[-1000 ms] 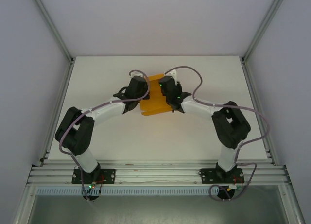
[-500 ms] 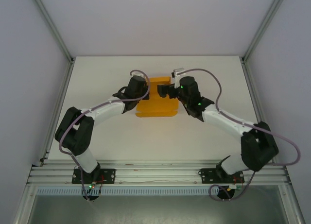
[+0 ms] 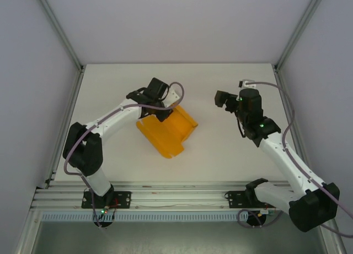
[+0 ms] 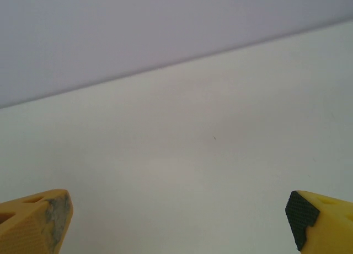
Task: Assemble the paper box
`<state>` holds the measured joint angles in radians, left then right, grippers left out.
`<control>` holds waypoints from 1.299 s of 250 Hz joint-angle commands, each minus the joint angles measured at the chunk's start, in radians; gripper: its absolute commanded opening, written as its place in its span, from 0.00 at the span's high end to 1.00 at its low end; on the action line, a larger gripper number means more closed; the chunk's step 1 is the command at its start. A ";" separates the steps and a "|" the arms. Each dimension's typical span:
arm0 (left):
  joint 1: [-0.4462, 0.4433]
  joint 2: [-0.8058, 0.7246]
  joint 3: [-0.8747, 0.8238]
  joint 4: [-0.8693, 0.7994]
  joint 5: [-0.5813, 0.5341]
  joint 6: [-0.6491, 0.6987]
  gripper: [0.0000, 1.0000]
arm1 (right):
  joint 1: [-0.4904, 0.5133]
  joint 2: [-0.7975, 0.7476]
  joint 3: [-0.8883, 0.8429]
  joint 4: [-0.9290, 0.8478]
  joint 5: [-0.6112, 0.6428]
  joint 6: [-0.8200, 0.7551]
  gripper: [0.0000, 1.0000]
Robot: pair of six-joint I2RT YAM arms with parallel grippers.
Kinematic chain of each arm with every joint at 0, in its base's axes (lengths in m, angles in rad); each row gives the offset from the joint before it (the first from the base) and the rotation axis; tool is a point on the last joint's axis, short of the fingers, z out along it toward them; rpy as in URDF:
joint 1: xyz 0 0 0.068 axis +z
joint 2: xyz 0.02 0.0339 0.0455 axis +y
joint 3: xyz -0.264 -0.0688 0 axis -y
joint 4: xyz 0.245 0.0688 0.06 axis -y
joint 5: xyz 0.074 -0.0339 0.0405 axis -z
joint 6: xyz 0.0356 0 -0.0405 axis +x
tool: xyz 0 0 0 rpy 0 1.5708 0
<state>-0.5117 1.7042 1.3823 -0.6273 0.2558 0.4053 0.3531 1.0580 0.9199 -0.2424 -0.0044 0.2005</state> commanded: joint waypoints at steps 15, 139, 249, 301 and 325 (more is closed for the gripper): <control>-0.062 0.113 0.128 -0.307 -0.119 0.154 1.00 | -0.011 -0.003 -0.043 -0.132 -0.033 0.027 0.00; -0.216 0.565 0.420 -0.273 -0.520 0.182 1.00 | -0.054 0.016 -0.112 -0.090 -0.062 0.016 0.00; -0.253 0.672 0.457 -0.229 -0.590 0.225 0.88 | -0.084 0.004 -0.137 -0.105 -0.073 0.011 0.00; -0.251 0.518 0.459 -0.240 -0.535 0.301 0.39 | -0.098 -0.099 -0.128 -0.175 -0.073 -0.029 0.00; -0.251 0.453 0.472 -0.261 -0.534 0.318 0.27 | -0.112 -0.166 -0.133 -0.195 -0.070 -0.043 0.00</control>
<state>-0.7601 2.2665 1.8484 -0.8803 -0.3103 0.6849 0.2588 0.9756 0.7734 -0.3973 -0.0788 0.1886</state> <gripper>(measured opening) 0.665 0.998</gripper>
